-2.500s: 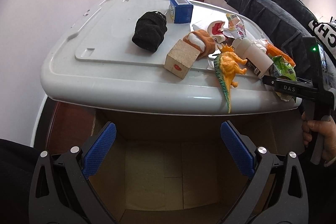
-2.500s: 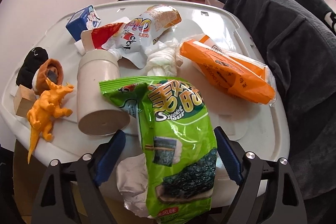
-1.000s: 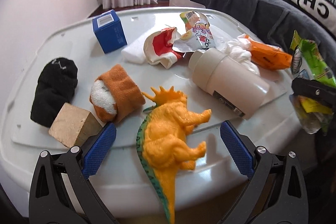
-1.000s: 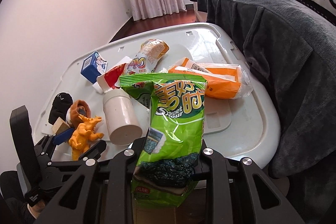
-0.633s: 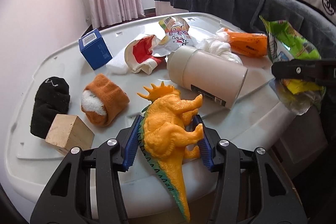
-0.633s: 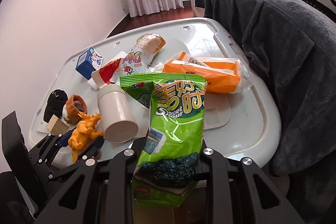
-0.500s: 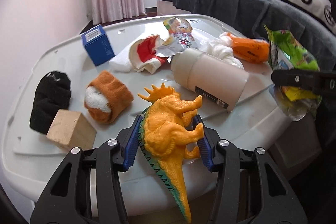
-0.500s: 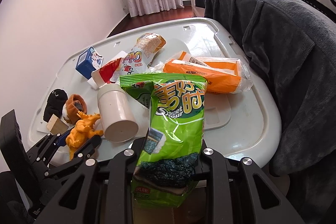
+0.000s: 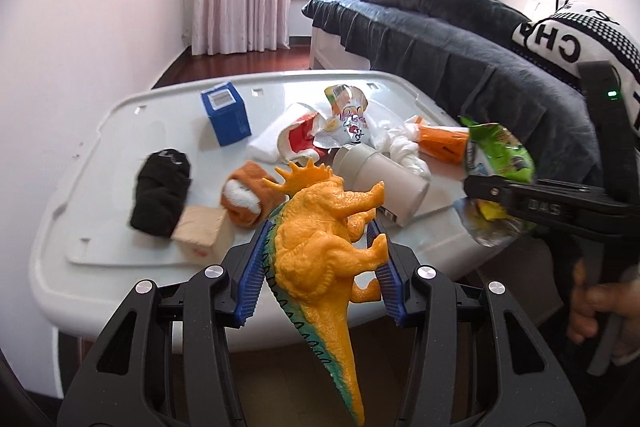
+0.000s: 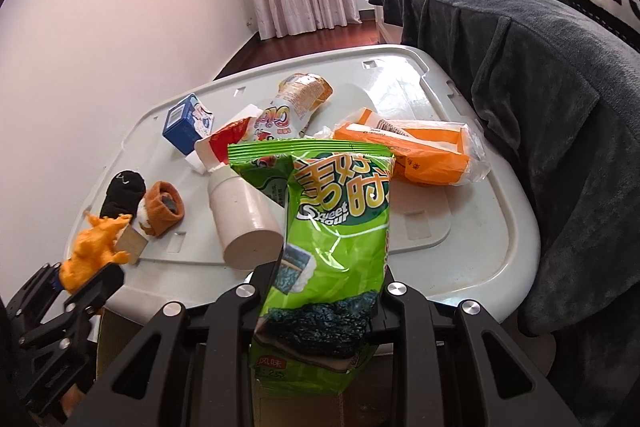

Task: Collect trash
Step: 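Carry dinosaur and snack bag over the box and open both grippers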

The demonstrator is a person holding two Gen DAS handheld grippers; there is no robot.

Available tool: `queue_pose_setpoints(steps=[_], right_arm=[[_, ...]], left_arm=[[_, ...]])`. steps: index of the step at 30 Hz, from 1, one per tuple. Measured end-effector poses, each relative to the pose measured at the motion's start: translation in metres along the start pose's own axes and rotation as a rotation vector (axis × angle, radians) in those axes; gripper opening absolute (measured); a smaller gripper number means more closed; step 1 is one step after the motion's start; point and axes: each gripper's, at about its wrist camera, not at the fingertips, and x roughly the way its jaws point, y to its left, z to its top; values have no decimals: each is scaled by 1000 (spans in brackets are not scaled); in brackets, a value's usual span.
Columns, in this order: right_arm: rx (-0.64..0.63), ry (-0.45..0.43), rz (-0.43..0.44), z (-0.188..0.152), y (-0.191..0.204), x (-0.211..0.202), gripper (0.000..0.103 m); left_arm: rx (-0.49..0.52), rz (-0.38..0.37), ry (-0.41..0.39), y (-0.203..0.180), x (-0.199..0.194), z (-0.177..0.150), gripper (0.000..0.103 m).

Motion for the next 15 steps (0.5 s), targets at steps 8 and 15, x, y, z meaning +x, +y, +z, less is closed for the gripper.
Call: queue_pose_setpoints(steps=[8, 15], right_arm=[[-73, -42, 45, -43, 29, -40, 27], [-129, 31, 88, -100, 63, -61, 27]], left_arm=[[19, 69, 9, 7, -56, -28, 48], [-3, 123, 110, 14, -72, -63, 48]])
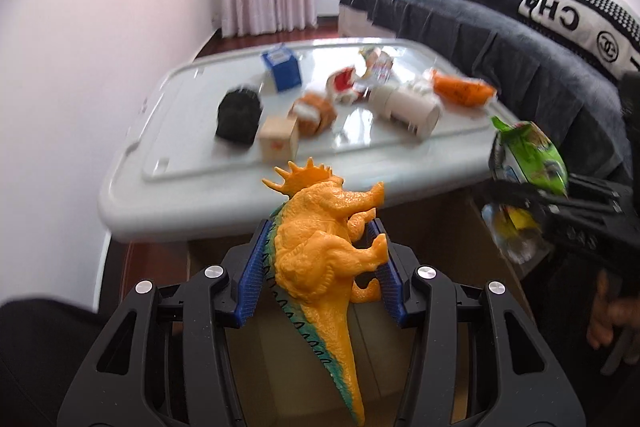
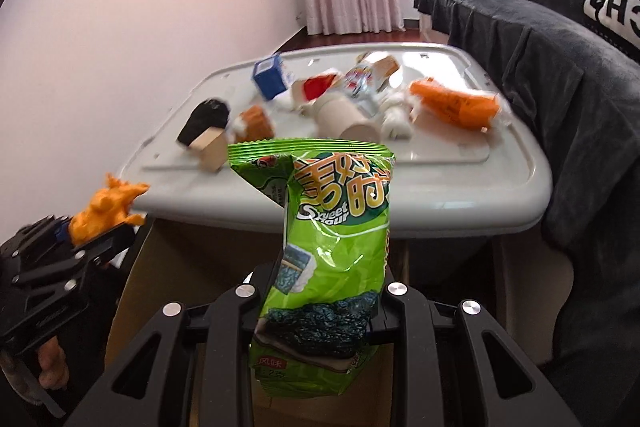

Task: Collect trash
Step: 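Carry dinosaur and snack bag over the box and open both grippers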

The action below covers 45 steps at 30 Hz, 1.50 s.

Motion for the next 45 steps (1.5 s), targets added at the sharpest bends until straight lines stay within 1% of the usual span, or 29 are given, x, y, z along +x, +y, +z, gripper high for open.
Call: queue_pose_setpoints(steps=[5, 7, 9, 11, 14, 16, 19, 22, 23, 24, 25, 26, 28, 30, 40, 45], right_arm=[[-5, 106, 11, -27, 24, 10, 28], [-23, 149, -3, -31, 31, 20, 28], [-42, 170, -18, -35, 37, 27, 28], [-50, 194, -33, -40, 39, 35, 28], [-25, 243, -42, -47, 32, 49, 28], [-6, 263, -41, -50, 27, 55, 28], [4, 279, -44, -52, 25, 58, 29], [4, 289, -48, -54, 25, 61, 33], [8, 292, -47, -53, 24, 63, 46], [12, 287, -50, -51, 24, 62, 70], [19, 267, -58, -50, 23, 59, 77], [27, 254, -54, -49, 22, 57, 80], [41, 248, -50, -48, 20, 55, 80], [51, 251, -50, -48, 18, 55, 80], [90, 250, -49, -47, 7, 53, 80], [112, 248, -45, -48, -1, 52, 82]], left_arm=[[-48, 28, 115, 7, 13, -25, 48], [-64, 32, 181, 11, 27, -36, 48], [-84, 24, 229, 15, 39, -42, 48], [-96, 27, 259, 19, 50, -47, 48], [-123, 29, 309, 25, 64, -53, 48], [-133, 26, 325, 26, 68, -56, 48], [-128, 27, 329, 24, 70, -58, 48], [-117, 37, 338, 20, 70, -59, 49], [-118, 39, 339, 20, 71, -57, 50], [-118, 42, 346, 20, 72, -56, 59], [-122, 46, 346, 20, 72, -56, 72], [-125, 51, 341, 20, 71, -55, 75], [-137, 48, 314, 22, 67, -52, 75], [-146, 40, 304, 24, 62, -52, 75], [-181, 17, 291, 27, 57, -51, 75], [-194, -32, 252, 30, 57, -34, 75]])
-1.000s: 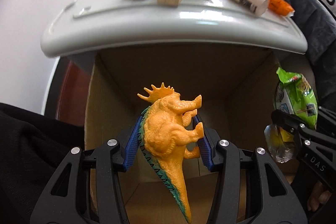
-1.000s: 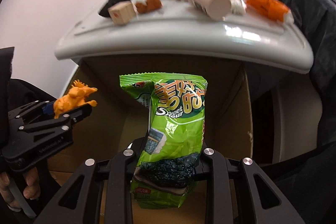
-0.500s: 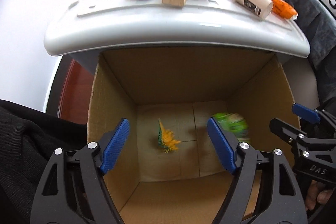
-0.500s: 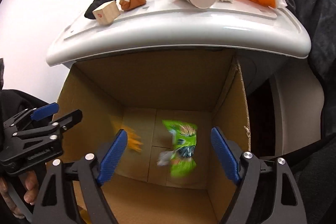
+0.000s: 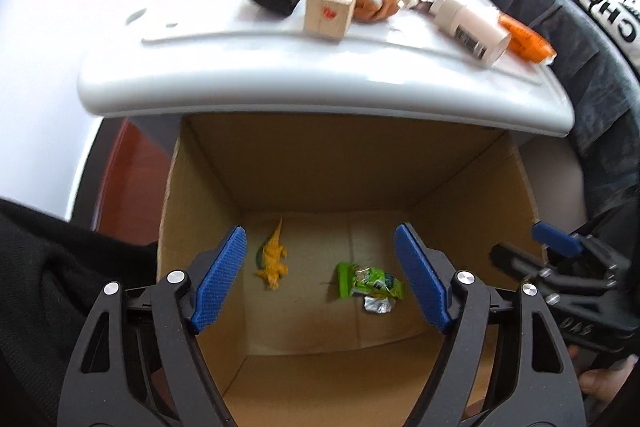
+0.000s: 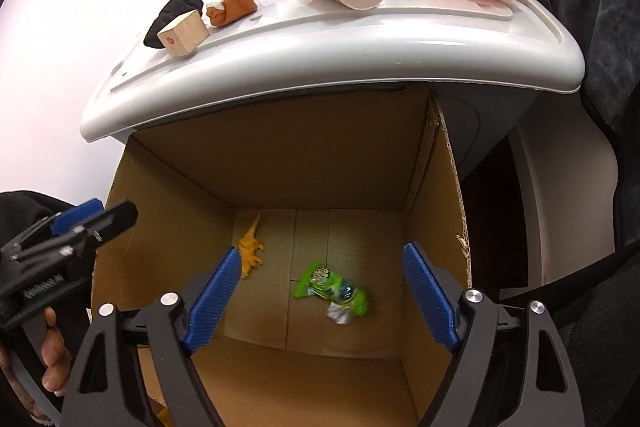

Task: Collect trash
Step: 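Grasp the wooden block with the left gripper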

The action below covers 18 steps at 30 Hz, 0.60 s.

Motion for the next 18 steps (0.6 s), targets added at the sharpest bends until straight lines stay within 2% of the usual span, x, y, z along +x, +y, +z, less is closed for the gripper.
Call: queue_pose_setpoints(steps=[11, 15, 18], right_arm=[[33, -16, 33, 1, -8, -2, 82], [43, -15, 43, 3, -9, -1, 82], [44, -16, 49, 3, -8, -1, 82]], left_arm=[[60, 12, -184, -14, -4, 80, 75], [60, -24, -237, -10, 10, 105, 75], [24, -91, -216, -2, 29, 116, 75]])
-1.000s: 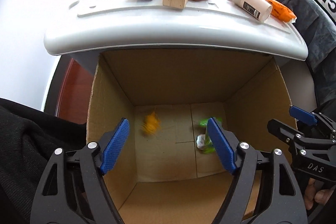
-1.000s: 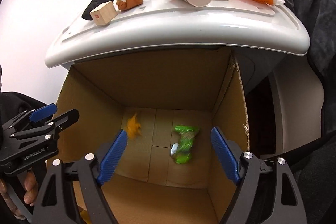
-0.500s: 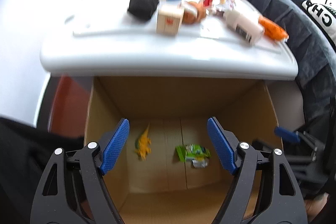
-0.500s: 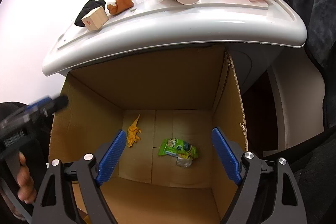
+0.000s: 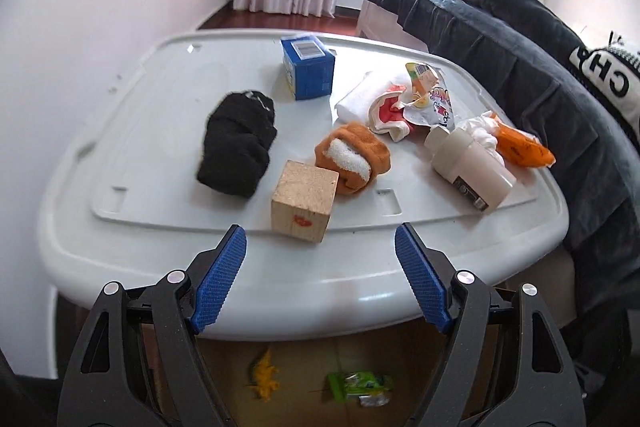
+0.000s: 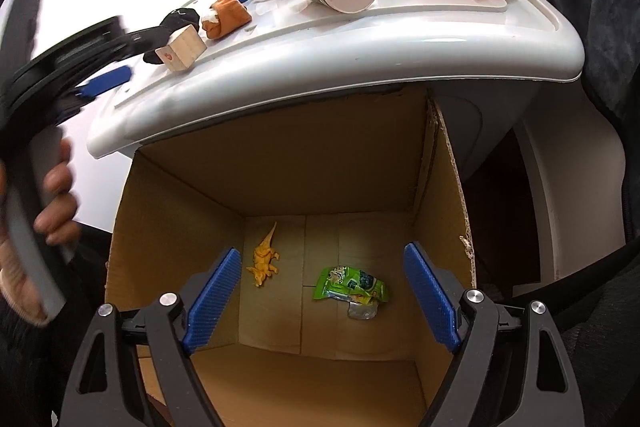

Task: Collect trash
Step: 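Grasp the wooden block with the left gripper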

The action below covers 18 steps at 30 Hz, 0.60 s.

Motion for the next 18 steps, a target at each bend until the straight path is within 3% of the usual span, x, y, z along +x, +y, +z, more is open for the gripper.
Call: queue_pose_setpoints(steps=[3, 12, 18], right_arm=[[5, 2, 7, 0, 0, 1, 82], [21, 21, 15, 1, -1, 7, 82], [14, 29, 4, 0, 1, 10, 82]], left_arm=[[-34, -31, 14, 9, 18, 4, 75], [-3, -44, -4, 13, 36, 12, 74], [109, 59, -22, 0, 47, 12, 35]])
